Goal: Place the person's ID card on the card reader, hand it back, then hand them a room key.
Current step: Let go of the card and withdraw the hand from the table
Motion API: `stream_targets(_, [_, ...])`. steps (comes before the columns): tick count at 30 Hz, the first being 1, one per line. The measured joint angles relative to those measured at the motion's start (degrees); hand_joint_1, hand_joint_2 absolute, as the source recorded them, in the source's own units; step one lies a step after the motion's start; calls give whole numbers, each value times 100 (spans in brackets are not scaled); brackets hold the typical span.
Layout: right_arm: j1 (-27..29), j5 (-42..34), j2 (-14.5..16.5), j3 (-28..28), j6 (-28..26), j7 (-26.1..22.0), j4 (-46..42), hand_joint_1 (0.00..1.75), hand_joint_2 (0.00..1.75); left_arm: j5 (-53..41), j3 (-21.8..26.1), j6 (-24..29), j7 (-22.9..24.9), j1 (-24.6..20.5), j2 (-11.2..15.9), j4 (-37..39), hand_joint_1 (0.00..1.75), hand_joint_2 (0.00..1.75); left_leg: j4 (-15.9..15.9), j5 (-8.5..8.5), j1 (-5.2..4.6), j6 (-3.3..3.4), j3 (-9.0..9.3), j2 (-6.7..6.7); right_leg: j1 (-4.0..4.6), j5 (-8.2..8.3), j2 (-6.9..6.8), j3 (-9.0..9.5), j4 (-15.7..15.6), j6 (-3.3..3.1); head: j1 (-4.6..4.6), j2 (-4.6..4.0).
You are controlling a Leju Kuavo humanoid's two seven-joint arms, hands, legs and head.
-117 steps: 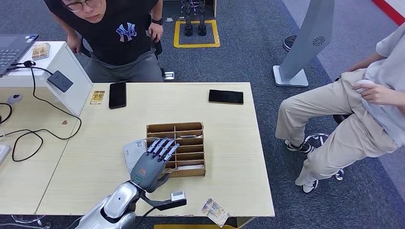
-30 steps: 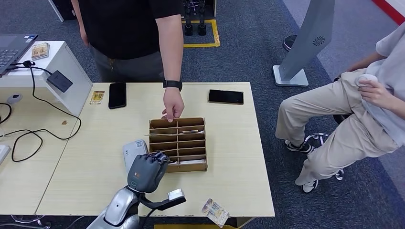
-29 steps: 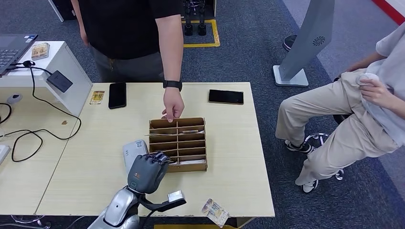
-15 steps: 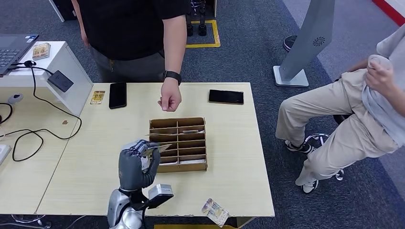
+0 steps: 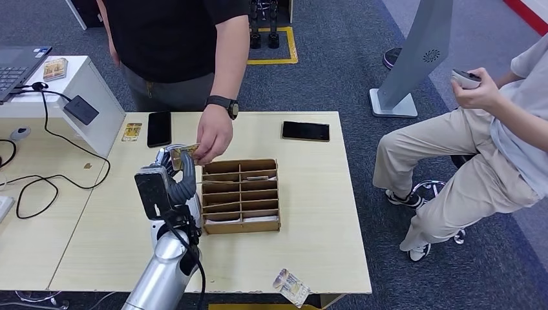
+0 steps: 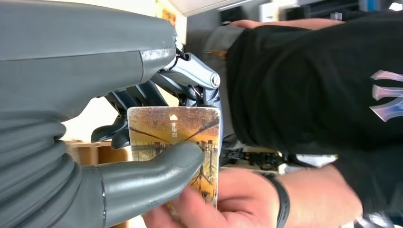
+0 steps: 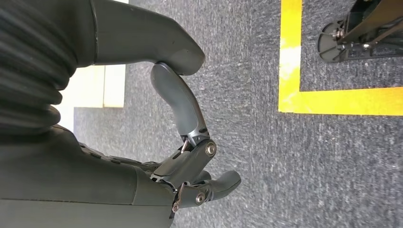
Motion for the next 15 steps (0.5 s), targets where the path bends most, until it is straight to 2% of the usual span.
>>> stream_targets(3, [-36,0,-82,149,-114,40,178,0,175,295,2,-25,197,-454,77,402,171,175,0,3,0,3,-1,-1,0,1,-2,0,1,0,0,0])
stream_targets(7, [-81,0,-187,308,-224,91,400,0,175,544,9,-26,343,-1037,148,1019,6,175,0,7,0,-1,0,2,0,6,4,0,1,-3,1,0])
stream_targets(8, [-87,0,-208,337,-244,98,450,0,175,592,15,-13,350,-1153,157,1162,0,175,1,8,0,-2,0,3,0,7,5,0,2,-4,0,0])
stream_targets(14, [-106,0,-273,462,-293,131,643,0,175,809,46,55,269,-1500,194,1649,0,175,1,7,0,-2,-1,0,1,6,3,-1,2,-5,-1,-1])
stream_targets(15, [-108,0,-279,472,-298,135,664,0,175,823,47,66,246,-1525,197,1693,0,131,1,7,0,-2,-2,1,1,6,3,-2,2,-5,-1,-1])
